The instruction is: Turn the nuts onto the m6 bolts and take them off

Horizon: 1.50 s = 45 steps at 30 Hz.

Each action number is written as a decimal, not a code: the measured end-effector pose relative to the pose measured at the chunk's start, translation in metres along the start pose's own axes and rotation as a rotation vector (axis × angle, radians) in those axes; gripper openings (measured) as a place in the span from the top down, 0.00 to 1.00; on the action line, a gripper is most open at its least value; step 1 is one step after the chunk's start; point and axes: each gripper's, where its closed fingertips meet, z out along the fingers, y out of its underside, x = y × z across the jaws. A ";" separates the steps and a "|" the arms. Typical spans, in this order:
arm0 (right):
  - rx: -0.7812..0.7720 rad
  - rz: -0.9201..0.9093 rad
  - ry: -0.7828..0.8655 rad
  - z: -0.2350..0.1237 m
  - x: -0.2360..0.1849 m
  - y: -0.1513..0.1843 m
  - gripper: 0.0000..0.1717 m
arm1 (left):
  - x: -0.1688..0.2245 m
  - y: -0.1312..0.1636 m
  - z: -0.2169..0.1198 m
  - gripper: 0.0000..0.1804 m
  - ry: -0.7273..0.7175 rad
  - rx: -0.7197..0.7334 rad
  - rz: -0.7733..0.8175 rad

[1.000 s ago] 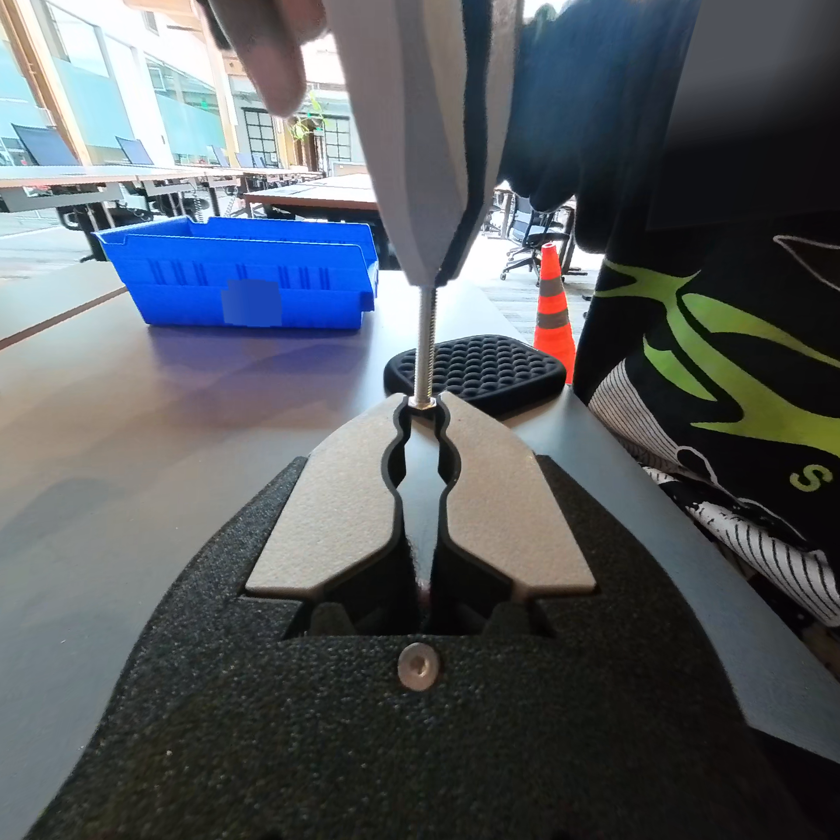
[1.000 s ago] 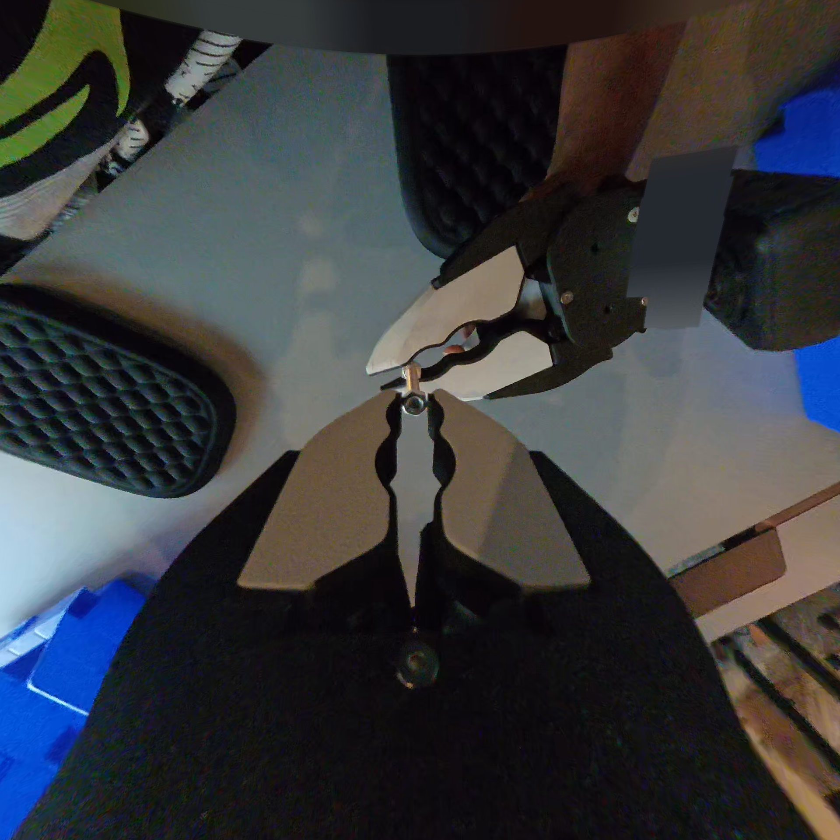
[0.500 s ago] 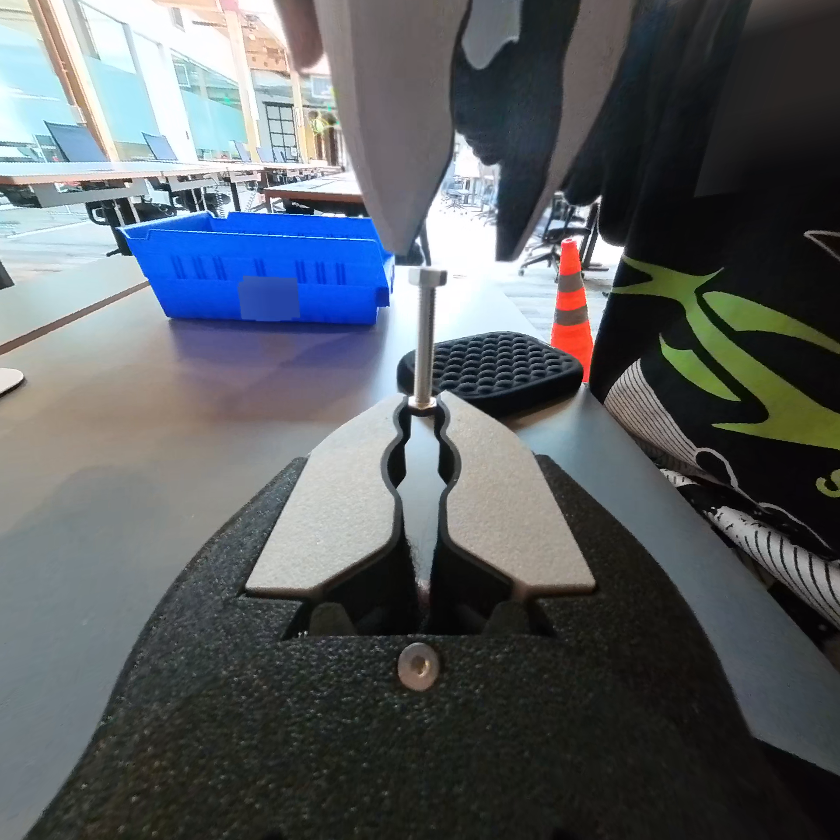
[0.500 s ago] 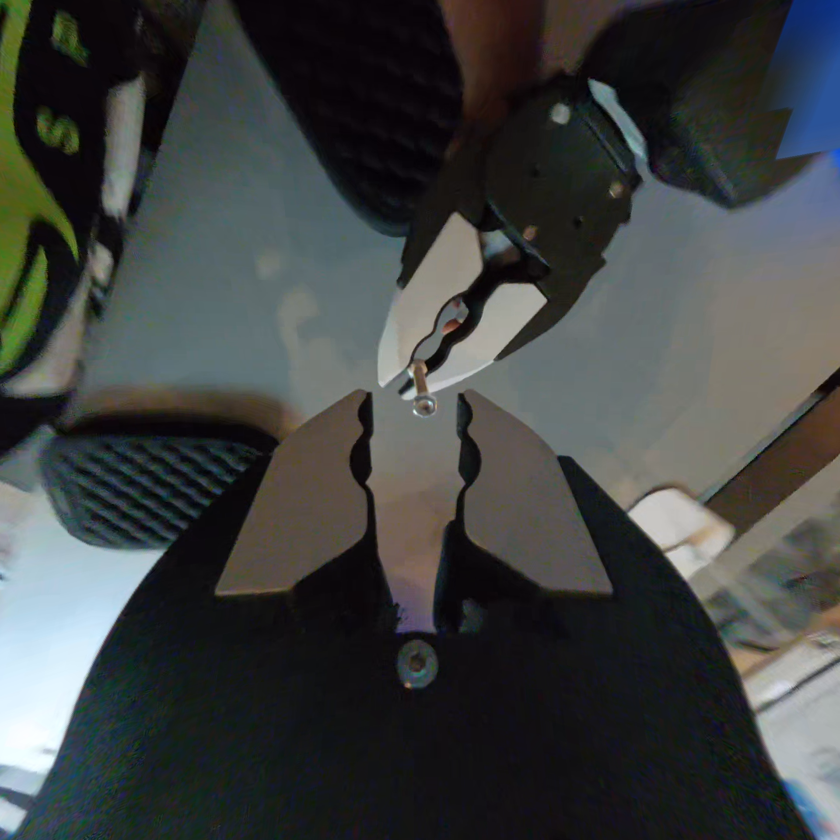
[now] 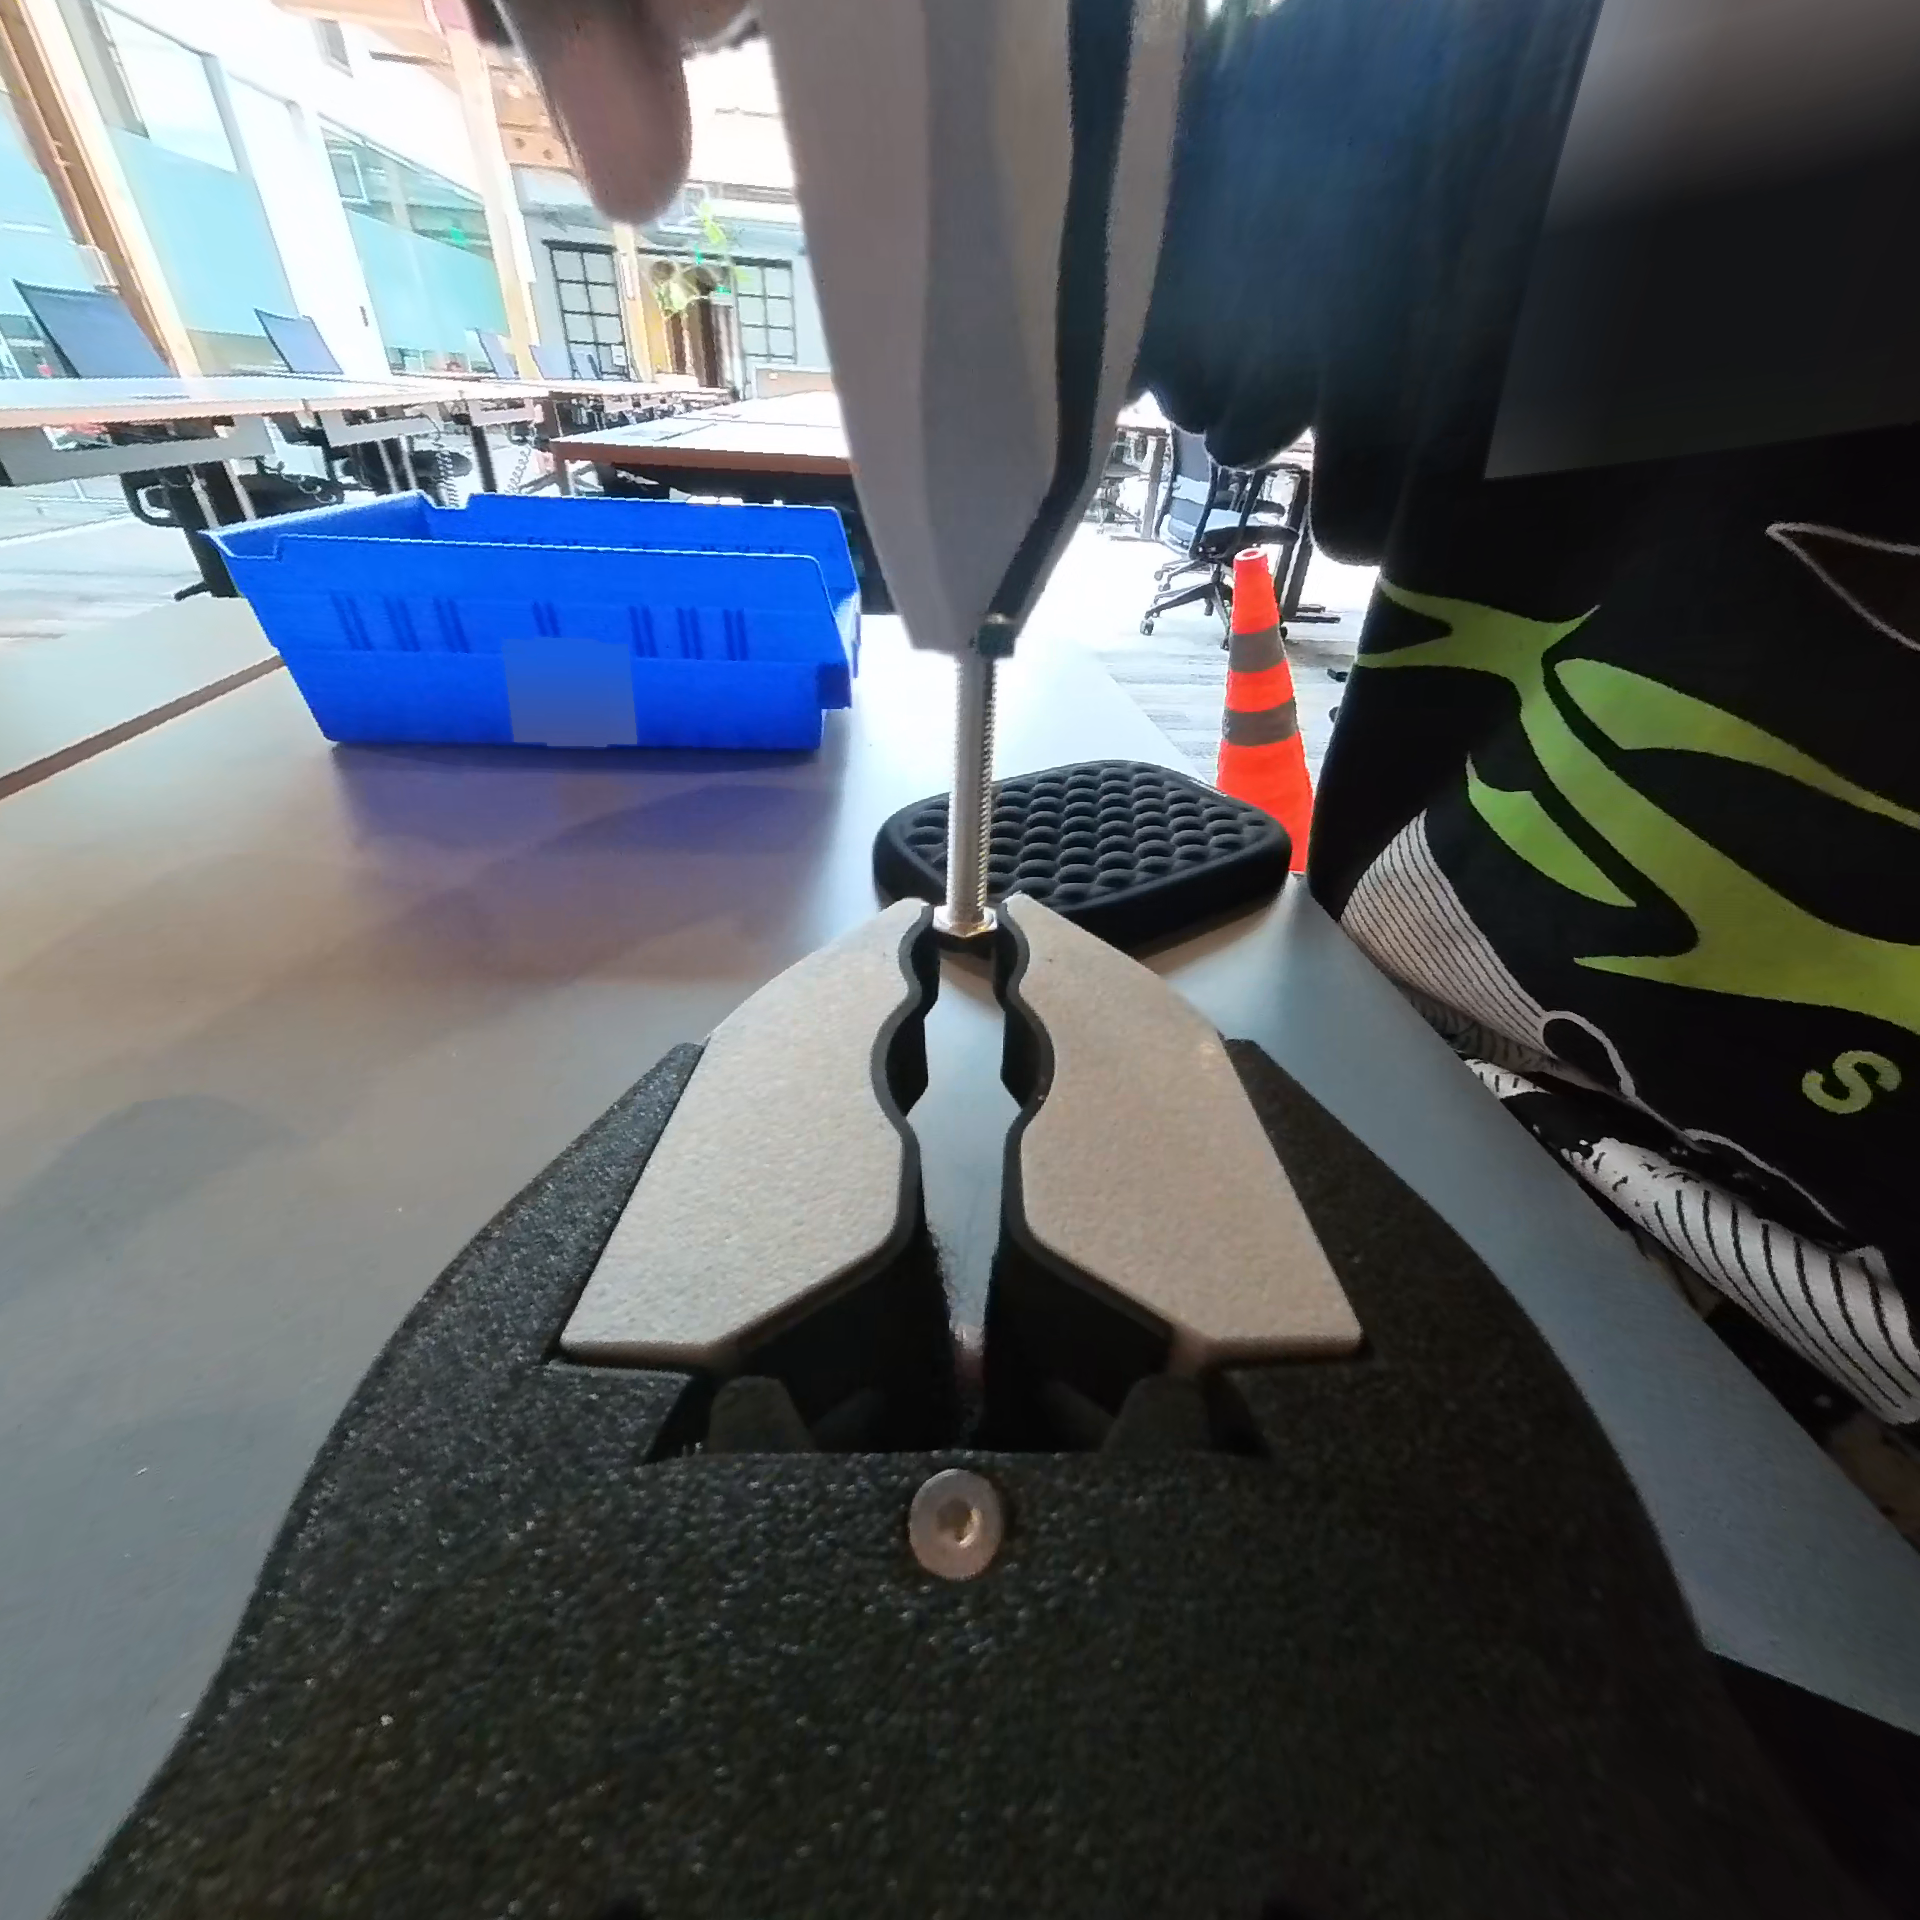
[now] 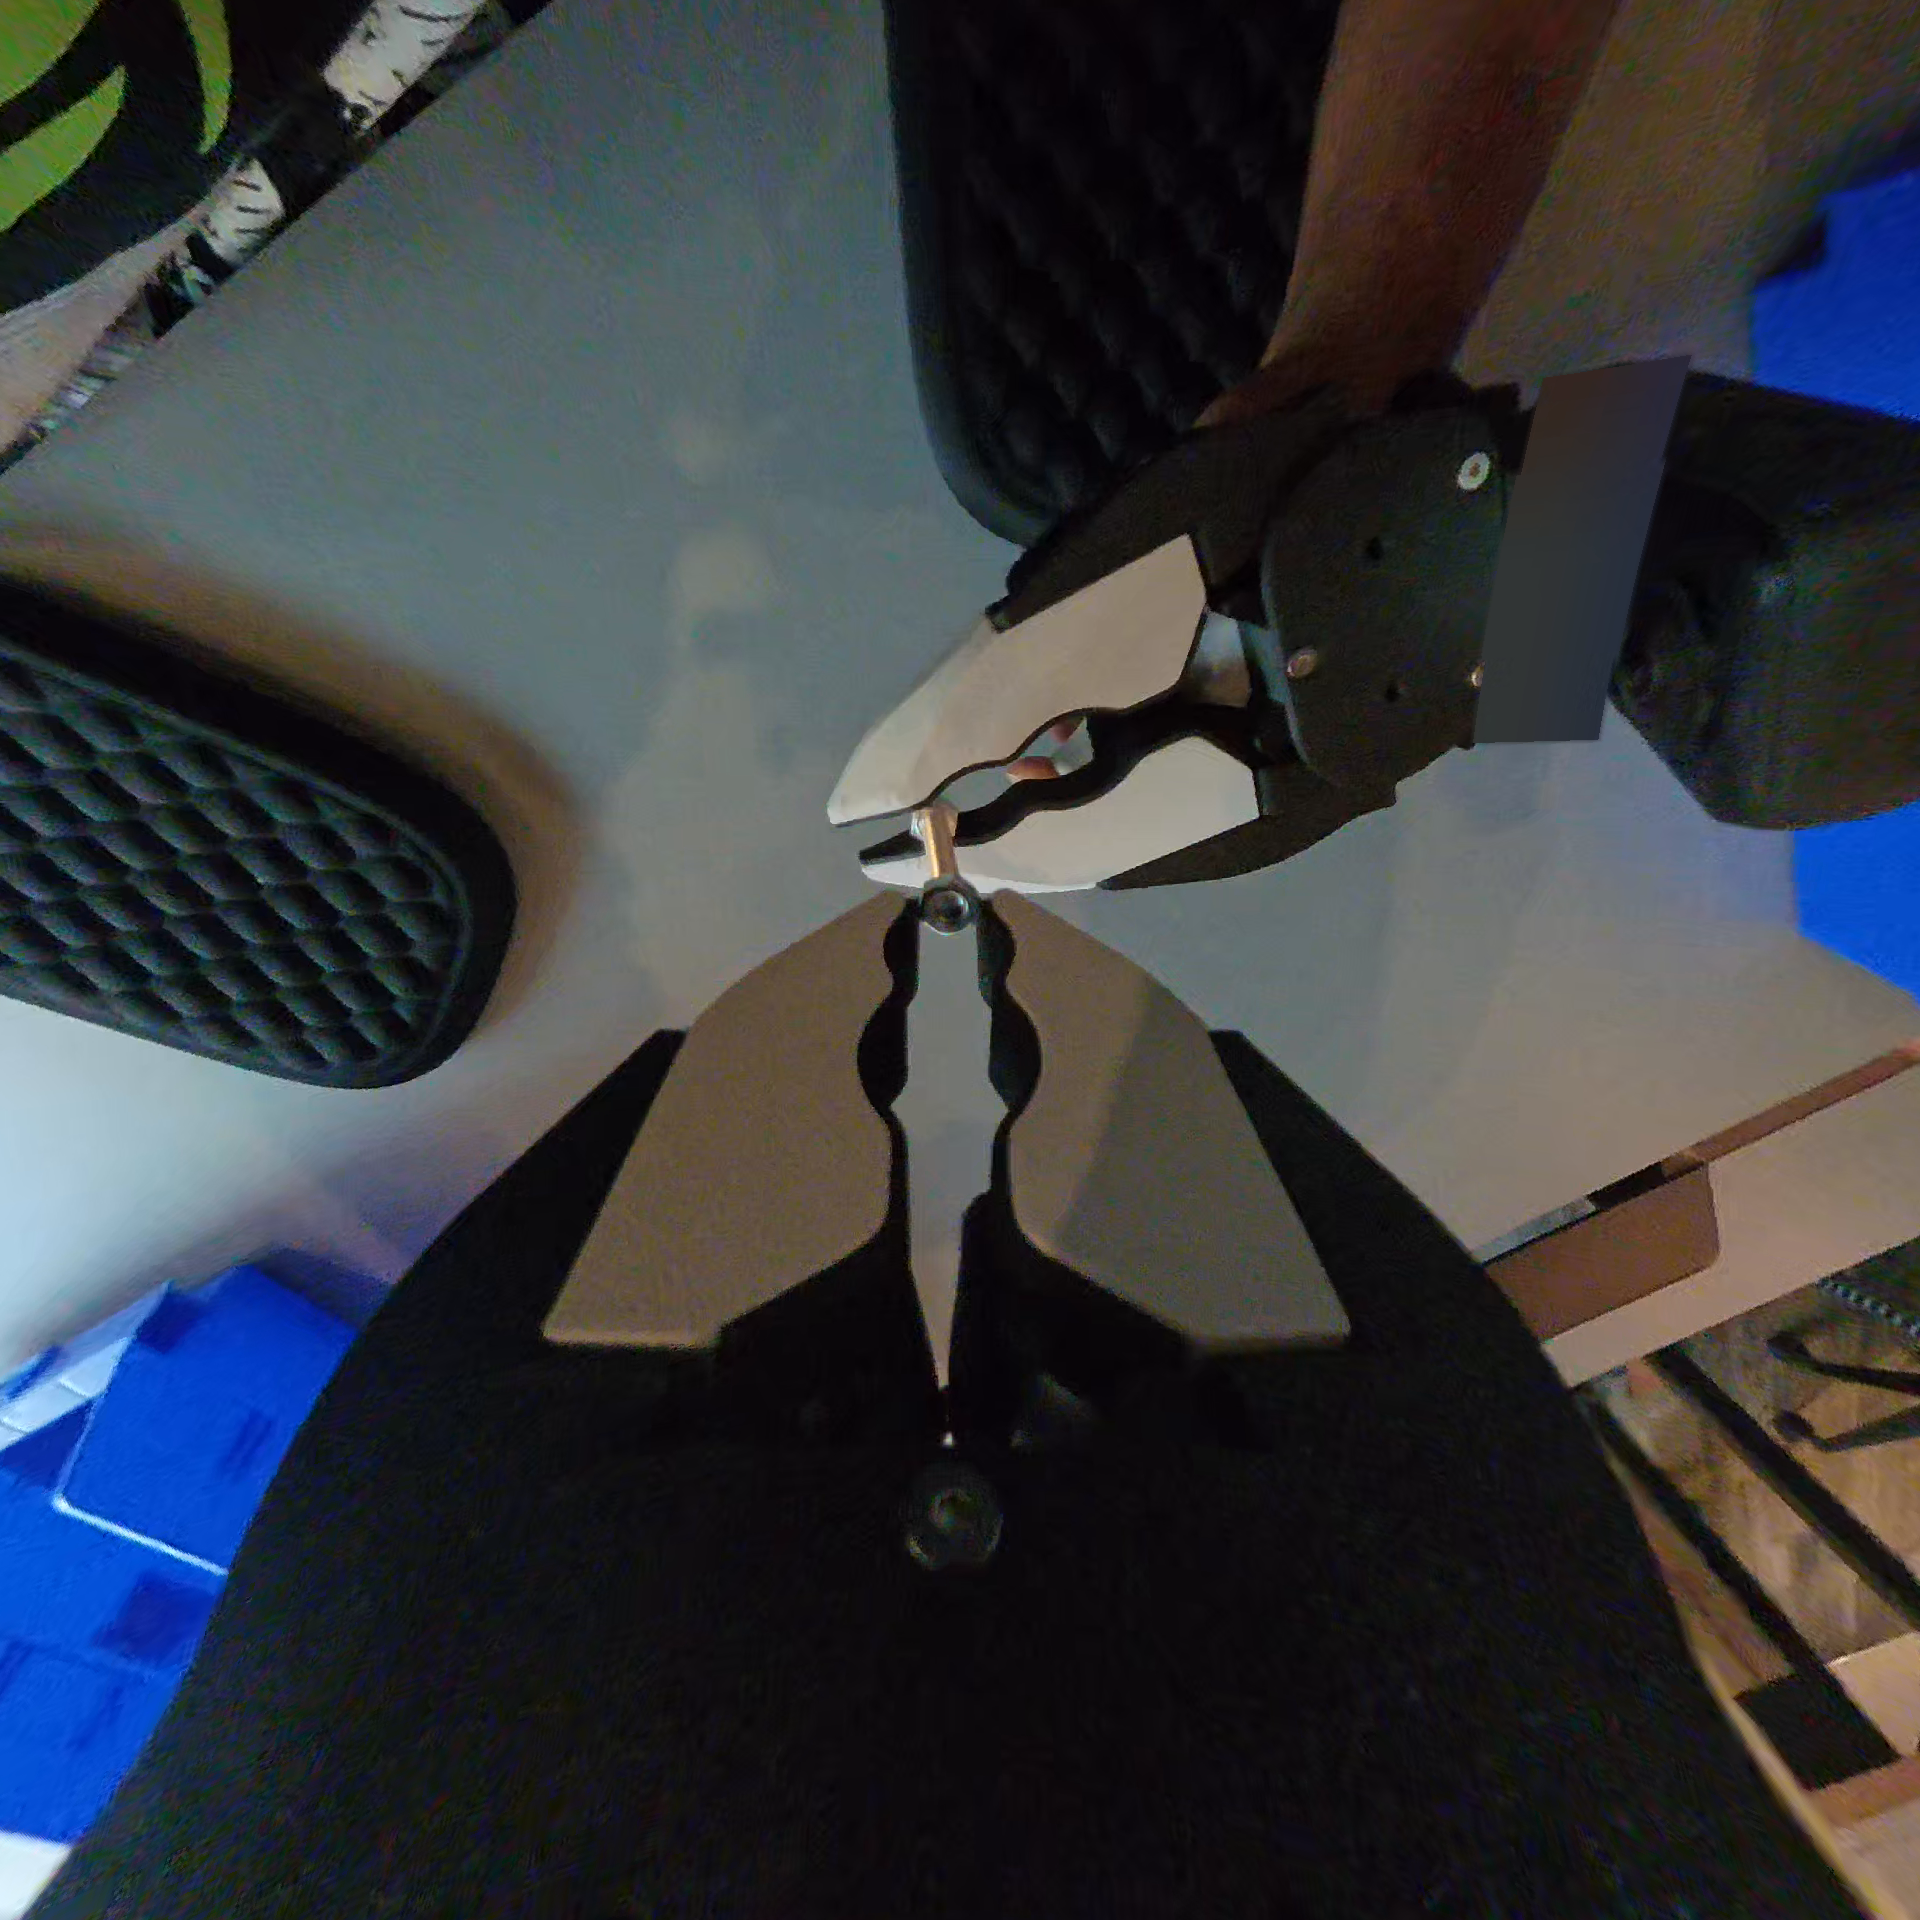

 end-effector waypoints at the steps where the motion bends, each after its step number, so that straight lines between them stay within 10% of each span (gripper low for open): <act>1: -0.005 0.031 -0.001 0.000 0.000 0.000 0.94 | 0.000 0.000 0.000 0.95 -0.003 0.000 0.001; 10: -0.099 0.681 0.010 0.001 -0.003 0.007 0.94 | -0.008 0.002 0.001 0.95 -0.064 -0.015 -0.001; 24: -0.020 0.822 0.041 0.001 -0.003 0.012 0.76 | -0.009 -0.004 -0.003 0.95 -0.067 0.031 -0.014; 32: 0.722 0.923 0.442 -0.015 0.016 -0.005 0.47 | -0.008 -0.016 -0.007 0.95 -0.061 0.126 -0.001; 37: 1.244 0.887 0.762 -0.019 0.007 -0.004 0.53 | -0.019 -0.018 -0.012 0.95 -0.110 0.153 -0.020; 45: 1.243 0.880 0.731 -0.005 0.011 -0.012 0.53 | -0.034 -0.016 -0.016 0.95 -0.181 0.145 -0.074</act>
